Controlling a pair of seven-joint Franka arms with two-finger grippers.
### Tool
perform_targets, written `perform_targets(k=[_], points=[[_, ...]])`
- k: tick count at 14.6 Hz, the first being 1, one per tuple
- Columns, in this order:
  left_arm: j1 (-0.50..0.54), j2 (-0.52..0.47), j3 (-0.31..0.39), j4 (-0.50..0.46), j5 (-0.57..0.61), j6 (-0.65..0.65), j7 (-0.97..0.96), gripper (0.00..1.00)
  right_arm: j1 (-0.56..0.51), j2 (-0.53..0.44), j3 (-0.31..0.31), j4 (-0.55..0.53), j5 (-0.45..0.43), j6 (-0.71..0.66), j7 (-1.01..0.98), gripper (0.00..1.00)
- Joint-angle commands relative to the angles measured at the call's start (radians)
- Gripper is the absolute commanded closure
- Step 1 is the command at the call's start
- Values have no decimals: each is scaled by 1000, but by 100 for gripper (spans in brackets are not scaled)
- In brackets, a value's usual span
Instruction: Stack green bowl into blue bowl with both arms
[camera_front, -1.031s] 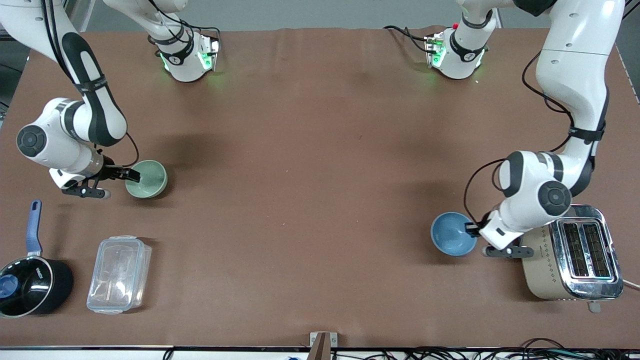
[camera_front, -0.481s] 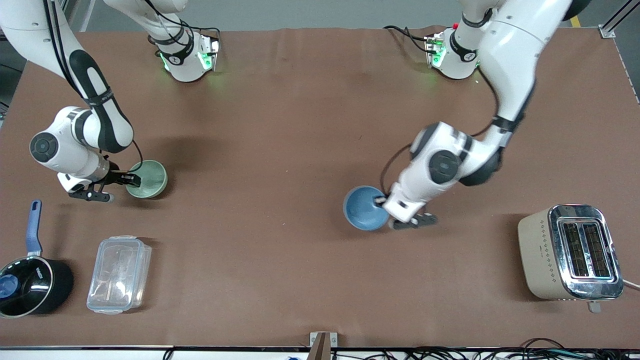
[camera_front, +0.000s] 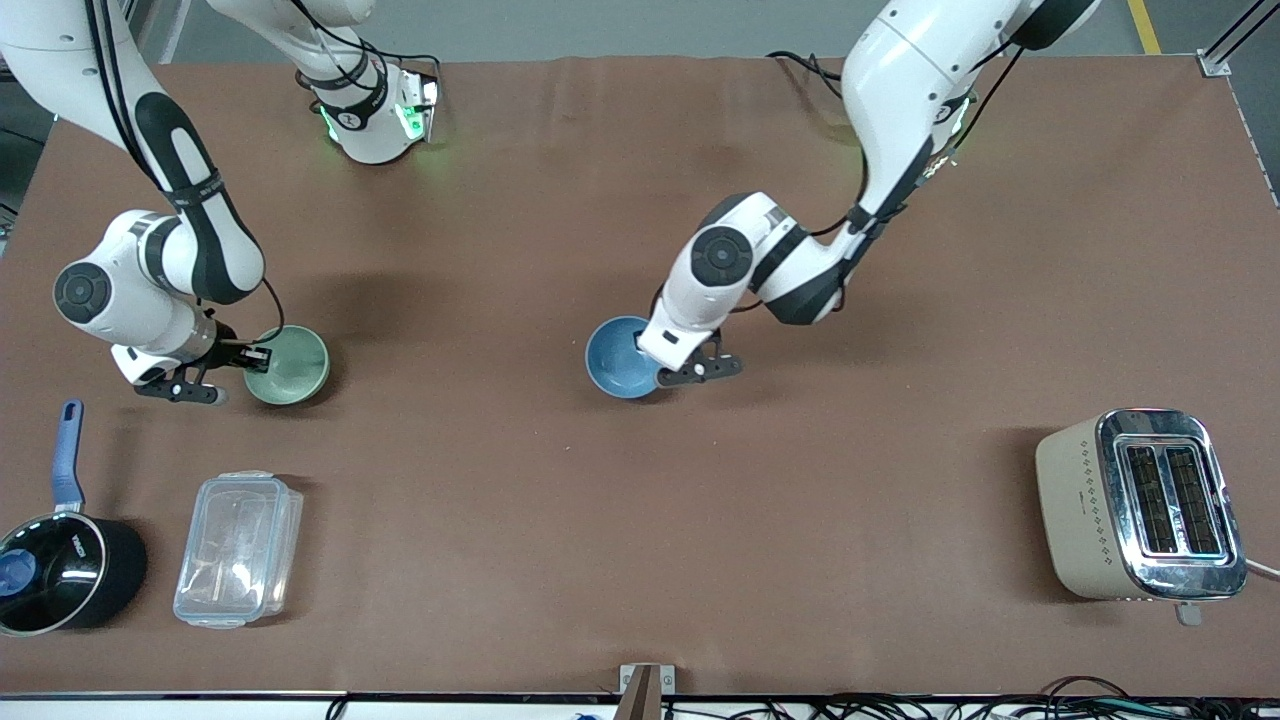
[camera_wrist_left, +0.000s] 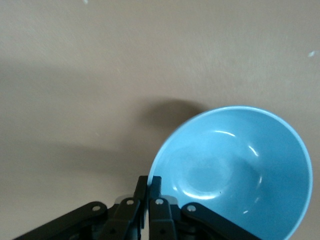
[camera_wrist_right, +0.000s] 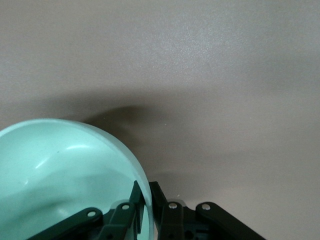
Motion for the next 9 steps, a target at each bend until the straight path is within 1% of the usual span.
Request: perform_targets(k=[1, 3, 4, 5, 6, 8, 9], points=[[-35, 41, 12, 28, 65, 32, -77, 100, -11, -11, 13, -2, -1, -40, 1, 97], [-47, 63, 12, 55, 76, 32, -115, 97, -2, -58, 14, 21, 5, -123, -1, 97], [-47, 61, 12, 57, 78, 32, -116, 83, 2, -75, 16, 41, 19, -162, -1, 98], [-45, 58, 12, 61, 79, 32, -117, 35, 9, -86, 16, 67, 46, -213, -2, 98], [-45, 49, 13, 62, 79, 31, -117, 0, 16, -92, 18, 105, 86, -276, -4, 98], [-16, 5, 19, 89, 105, -9, -108, 0, 19, -97, 40, 215, 169, -424, -5, 98], [11, -27, 26, 106, 139, -62, -106, 0, 21, -95, 51, 263, 194, -477, -4, 98]])
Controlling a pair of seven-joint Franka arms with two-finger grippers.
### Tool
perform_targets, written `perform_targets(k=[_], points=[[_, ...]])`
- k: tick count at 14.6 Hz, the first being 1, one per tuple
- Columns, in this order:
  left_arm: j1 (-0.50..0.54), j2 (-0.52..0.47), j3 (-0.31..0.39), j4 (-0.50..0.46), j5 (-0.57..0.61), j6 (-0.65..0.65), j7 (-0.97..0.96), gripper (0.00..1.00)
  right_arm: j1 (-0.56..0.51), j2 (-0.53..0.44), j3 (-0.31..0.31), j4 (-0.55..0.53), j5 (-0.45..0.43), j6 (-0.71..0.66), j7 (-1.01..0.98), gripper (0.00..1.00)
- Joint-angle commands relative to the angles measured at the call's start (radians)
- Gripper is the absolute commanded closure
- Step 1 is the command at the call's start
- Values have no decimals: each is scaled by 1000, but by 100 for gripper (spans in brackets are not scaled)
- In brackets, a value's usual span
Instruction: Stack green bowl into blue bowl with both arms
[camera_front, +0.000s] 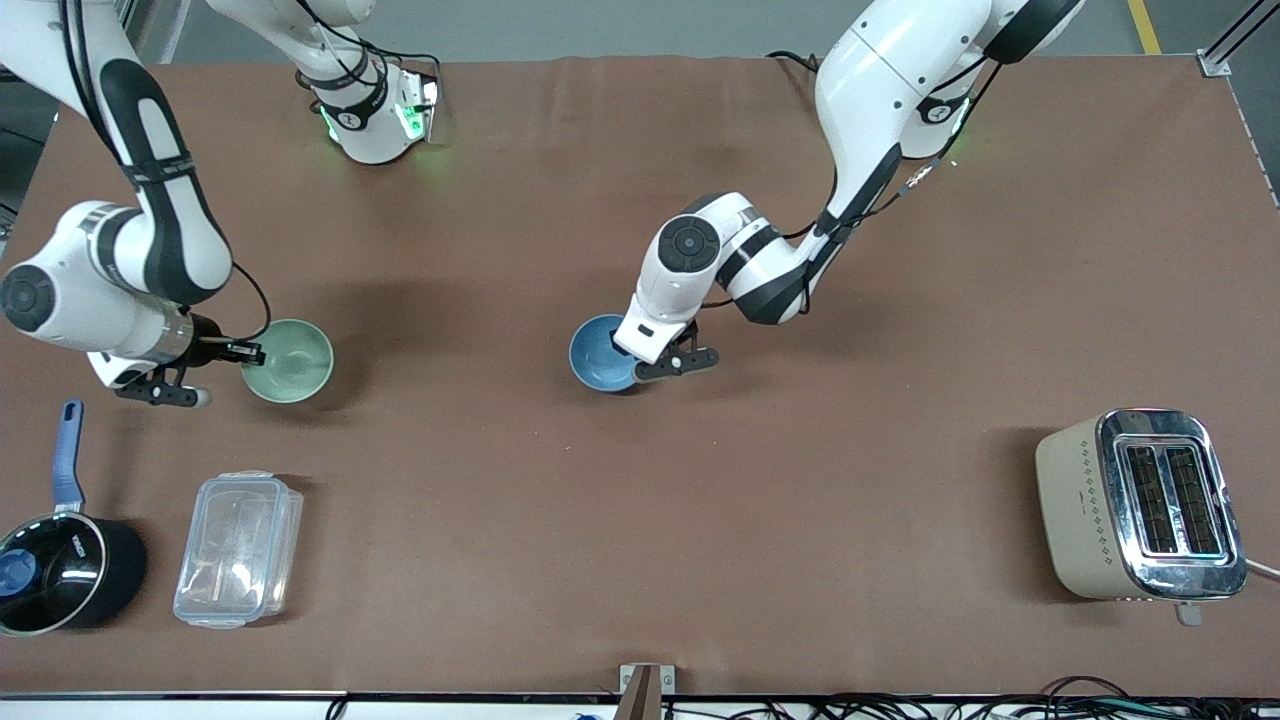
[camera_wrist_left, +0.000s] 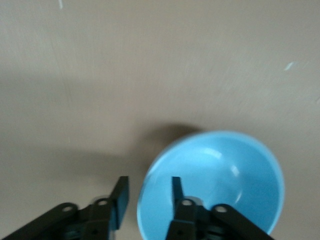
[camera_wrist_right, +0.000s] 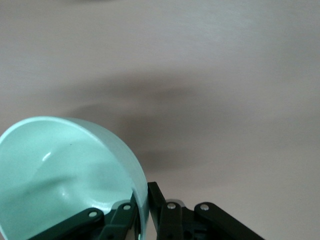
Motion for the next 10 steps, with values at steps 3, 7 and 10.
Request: perform_targets(k=[3, 7, 10], points=[[127, -165, 11, 99, 99, -259, 57, 0, 3, -10, 126, 166, 91, -139, 50, 97], [269, -305, 5, 103, 96, -350, 236, 0, 7, 5, 276, 222, 91, -125, 256, 97], [384, -410, -2, 103, 55, -488, 489, 0, 36, 45, 382, 227, 90, -47, 415, 98]])
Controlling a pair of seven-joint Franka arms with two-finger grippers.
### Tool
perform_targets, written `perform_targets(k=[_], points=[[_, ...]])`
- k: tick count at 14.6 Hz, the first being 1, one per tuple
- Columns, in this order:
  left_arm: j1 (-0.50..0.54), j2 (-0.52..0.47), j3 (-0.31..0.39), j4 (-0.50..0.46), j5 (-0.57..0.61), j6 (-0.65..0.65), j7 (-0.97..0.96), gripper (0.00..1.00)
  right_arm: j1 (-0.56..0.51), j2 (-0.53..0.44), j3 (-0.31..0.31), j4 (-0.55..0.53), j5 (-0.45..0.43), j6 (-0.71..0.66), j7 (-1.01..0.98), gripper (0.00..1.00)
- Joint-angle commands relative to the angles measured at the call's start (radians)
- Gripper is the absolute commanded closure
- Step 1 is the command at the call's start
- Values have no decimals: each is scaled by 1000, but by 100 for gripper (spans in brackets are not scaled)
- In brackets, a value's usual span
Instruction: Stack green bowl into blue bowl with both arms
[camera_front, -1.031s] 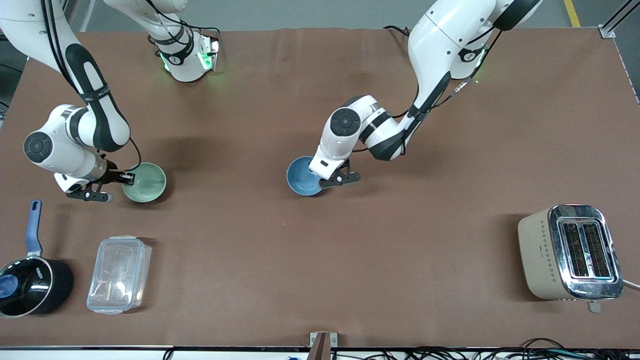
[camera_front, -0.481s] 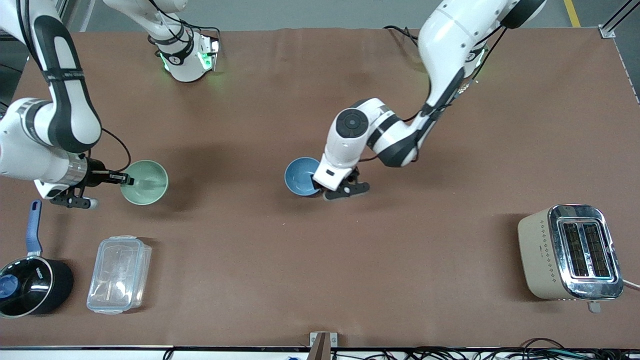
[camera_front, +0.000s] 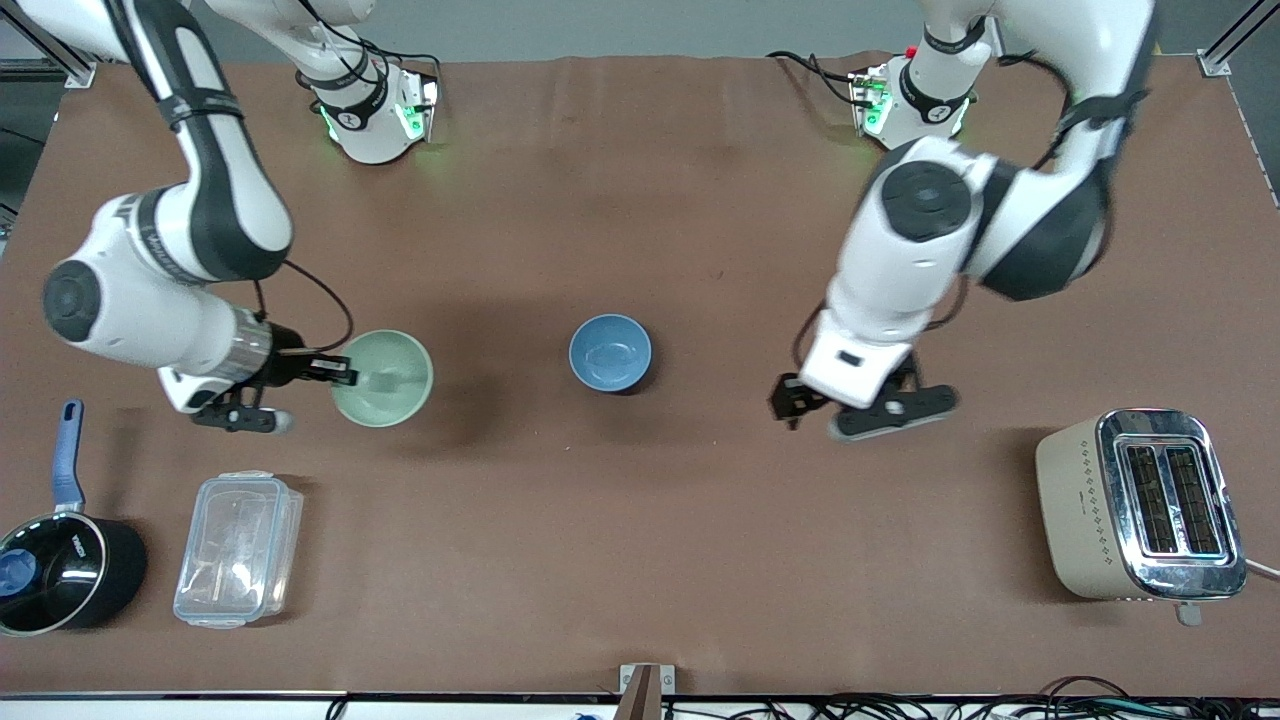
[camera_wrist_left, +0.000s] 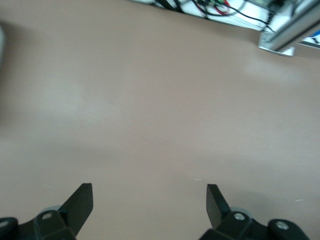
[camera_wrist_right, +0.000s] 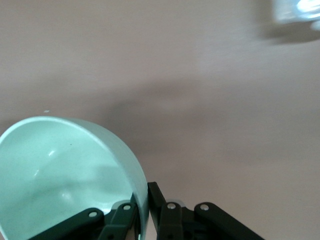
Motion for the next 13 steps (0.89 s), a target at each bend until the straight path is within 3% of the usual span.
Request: perform_targets(k=[1, 3, 8, 11, 13], points=[[83, -112, -10, -27, -51, -108, 203, 0, 15, 62, 88, 30, 10, 76, 160, 98], [121, -180, -10, -27, -88, -205, 320, 0, 43, 109, 146, 54, 2, 141, 279, 98], [177, -315, 16, -49, -140, -372, 565, 0, 127, 169, 213, 79, -34, 218, 458, 98], [121, -401, 151, -112, -214, -438, 654, 0, 216, 192, 213, 59, -61, 251, 496, 98], [77, -435, 226, -130, -225, -469, 686, 0, 253, 205, 213, 4, -65, 346, 495, 98]])
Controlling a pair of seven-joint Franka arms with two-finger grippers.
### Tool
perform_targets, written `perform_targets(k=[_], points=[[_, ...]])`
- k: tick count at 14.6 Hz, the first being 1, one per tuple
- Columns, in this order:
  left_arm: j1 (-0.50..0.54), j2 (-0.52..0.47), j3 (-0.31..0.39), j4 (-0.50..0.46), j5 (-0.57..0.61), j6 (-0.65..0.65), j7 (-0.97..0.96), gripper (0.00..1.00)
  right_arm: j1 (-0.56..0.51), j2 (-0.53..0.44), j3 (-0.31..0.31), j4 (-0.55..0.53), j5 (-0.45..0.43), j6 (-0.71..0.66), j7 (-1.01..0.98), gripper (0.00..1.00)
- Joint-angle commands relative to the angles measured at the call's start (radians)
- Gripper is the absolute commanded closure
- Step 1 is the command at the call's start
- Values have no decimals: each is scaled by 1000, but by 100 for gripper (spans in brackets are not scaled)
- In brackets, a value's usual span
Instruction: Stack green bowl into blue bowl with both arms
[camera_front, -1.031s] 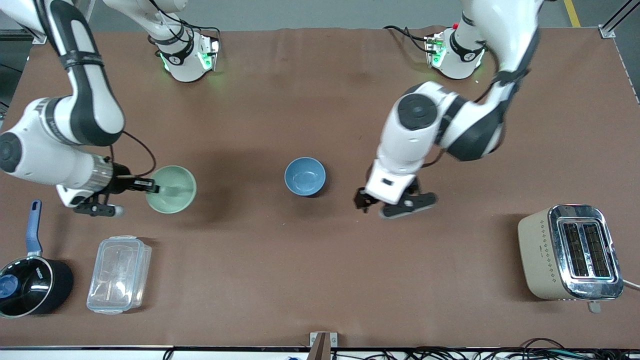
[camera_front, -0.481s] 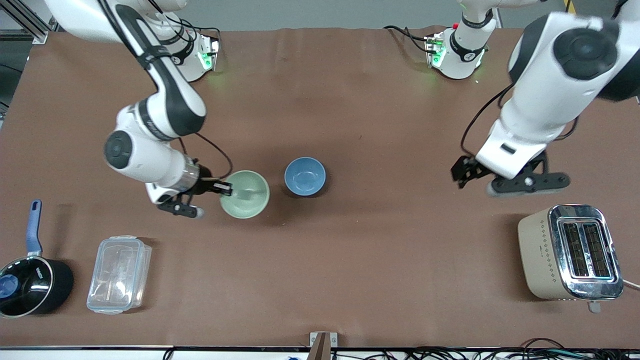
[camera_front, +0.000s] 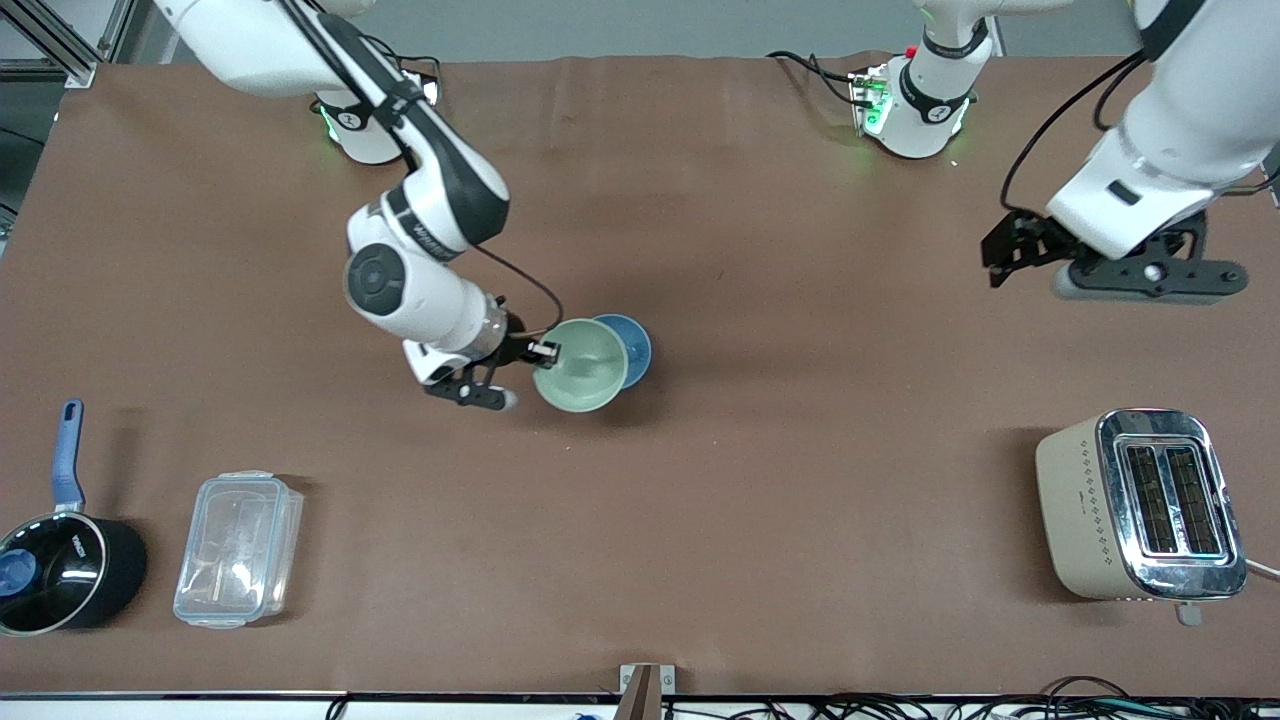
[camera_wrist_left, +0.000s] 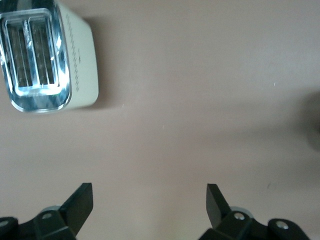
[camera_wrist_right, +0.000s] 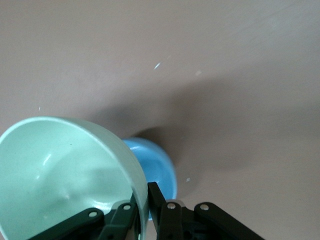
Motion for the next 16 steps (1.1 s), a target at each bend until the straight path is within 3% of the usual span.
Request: perform_targets(k=[1, 5, 16], points=[[-60, -77, 93, -69, -25, -19, 66, 0, 34, 12, 2, -70, -21, 105, 19, 98], [-60, -91, 99, -82, -28, -14, 77, 0, 30, 12, -2, -98, -81, 107, 11, 98], [-53, -93, 99, -74, -42, -5, 110, 0, 63, 41, -7, -112, -82, 162, 17, 96]])
